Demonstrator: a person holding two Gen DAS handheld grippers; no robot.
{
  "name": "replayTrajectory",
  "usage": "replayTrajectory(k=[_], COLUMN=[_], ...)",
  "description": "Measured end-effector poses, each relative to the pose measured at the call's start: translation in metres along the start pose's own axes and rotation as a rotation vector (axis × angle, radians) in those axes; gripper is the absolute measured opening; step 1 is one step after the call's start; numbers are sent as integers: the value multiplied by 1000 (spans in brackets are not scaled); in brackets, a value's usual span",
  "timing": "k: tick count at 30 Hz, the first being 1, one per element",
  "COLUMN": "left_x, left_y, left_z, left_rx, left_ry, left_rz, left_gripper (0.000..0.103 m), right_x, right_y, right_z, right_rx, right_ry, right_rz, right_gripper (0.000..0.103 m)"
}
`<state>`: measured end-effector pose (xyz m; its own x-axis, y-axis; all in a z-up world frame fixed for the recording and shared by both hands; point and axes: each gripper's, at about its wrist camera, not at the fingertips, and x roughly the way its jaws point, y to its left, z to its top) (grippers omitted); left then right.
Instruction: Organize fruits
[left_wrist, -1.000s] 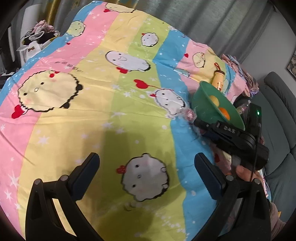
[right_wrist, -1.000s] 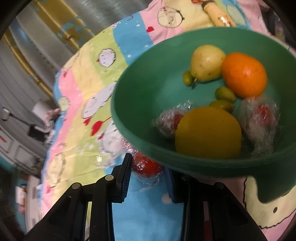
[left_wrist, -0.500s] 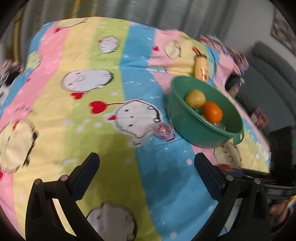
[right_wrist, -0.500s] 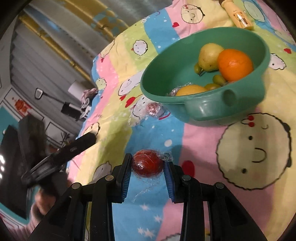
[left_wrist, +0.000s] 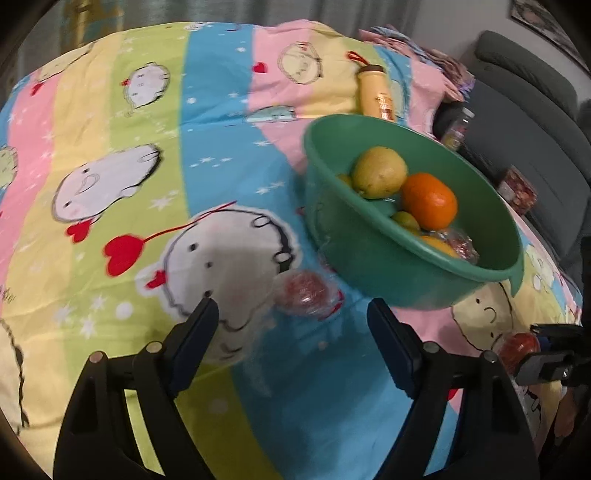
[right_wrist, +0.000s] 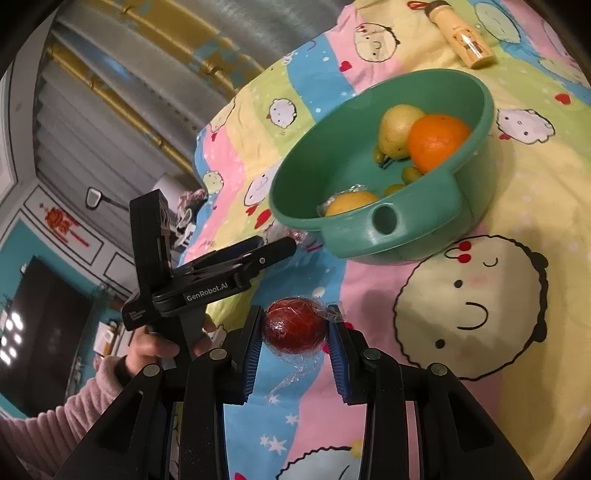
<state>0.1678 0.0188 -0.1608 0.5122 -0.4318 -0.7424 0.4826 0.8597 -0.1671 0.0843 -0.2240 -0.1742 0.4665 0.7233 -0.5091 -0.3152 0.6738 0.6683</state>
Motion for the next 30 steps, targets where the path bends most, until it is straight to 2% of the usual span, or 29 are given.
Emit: replayTrajectory(k=[1, 4, 5, 7, 8, 11, 22, 30], left_x=[2, 12, 15, 18, 19, 20, 19, -9], left_y=[-3, -9, -9, -10, -9, -8, -7, -9], left_z=[1, 3, 3, 3, 2, 3, 5, -6], left_rx=[16, 41, 39, 38, 35, 25, -7, -48], left_ry=[3, 29, 34, 38, 40, 38, 33, 5], left_rz=[-14, -16, -20, -12, -17, -1, 31, 79], left_gripper=[81, 68, 64, 62, 56, 47, 33, 32], right_x=[0, -3, -3, -4, -5, -6, -5, -4], right_y=[-2, -7, -8, -9, -9, -10, -15, -13], right_z=[1, -1, -1, -1, -1, -2, -5, -4], right_rx=[6, 15, 17, 18, 17, 13, 24, 22], right_ry=[-1, -3, -3, -5, -6, -10, 2, 12], right_rz=[3, 10, 13, 23, 26, 21, 22, 27], right_gripper=[35, 35, 35, 35, 35, 35, 35, 35])
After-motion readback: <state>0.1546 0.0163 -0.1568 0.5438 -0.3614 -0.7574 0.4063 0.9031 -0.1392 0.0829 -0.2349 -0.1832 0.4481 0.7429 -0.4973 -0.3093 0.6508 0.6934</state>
